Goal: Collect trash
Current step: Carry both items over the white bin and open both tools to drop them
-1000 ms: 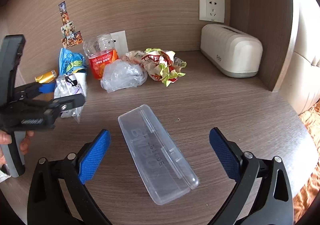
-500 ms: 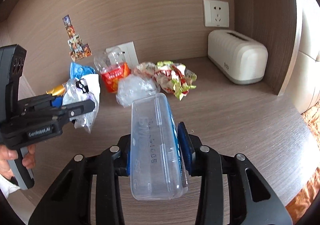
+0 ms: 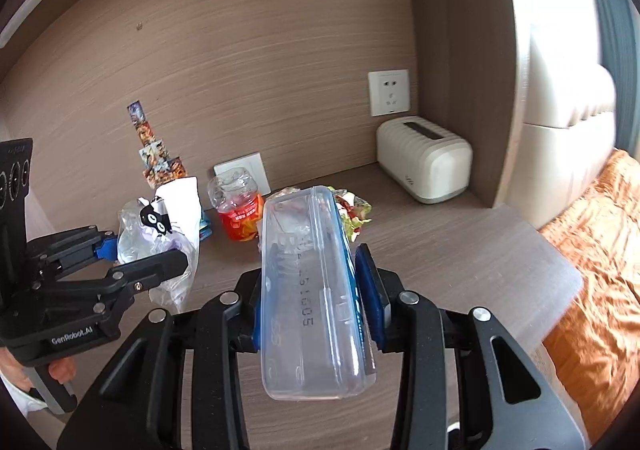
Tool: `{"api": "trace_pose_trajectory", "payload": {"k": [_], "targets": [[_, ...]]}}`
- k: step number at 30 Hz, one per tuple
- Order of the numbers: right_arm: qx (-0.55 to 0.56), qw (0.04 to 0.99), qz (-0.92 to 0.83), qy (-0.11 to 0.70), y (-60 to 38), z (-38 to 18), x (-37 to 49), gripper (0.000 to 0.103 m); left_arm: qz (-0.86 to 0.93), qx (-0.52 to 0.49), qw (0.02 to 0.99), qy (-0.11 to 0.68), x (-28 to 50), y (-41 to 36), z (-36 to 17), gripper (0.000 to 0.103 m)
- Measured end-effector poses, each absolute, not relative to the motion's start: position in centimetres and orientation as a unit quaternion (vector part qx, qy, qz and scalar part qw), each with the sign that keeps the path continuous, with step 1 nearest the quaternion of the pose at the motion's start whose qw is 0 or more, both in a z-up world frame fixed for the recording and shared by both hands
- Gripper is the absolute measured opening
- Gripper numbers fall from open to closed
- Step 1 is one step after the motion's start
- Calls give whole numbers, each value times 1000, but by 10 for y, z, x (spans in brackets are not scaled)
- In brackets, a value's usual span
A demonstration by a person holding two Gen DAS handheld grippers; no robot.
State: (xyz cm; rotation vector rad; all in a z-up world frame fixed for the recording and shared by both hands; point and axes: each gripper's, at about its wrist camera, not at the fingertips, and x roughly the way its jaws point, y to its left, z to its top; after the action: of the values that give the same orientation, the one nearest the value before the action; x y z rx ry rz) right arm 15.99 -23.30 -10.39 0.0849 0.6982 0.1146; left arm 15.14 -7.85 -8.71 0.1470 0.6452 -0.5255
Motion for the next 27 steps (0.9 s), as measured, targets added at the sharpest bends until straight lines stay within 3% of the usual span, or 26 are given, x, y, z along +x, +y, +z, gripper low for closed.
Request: {"api": "trace_pose_trajectory", "payload": {"k": [12,27], "targets": [[65,936,-51,342,-241,-91,76,39,-366,118,873,300,94,-113,-84,39],[72,930,-49,358,-333,-93,-24,39,-389,122,859,309,-1,-226,-108,39]]}}
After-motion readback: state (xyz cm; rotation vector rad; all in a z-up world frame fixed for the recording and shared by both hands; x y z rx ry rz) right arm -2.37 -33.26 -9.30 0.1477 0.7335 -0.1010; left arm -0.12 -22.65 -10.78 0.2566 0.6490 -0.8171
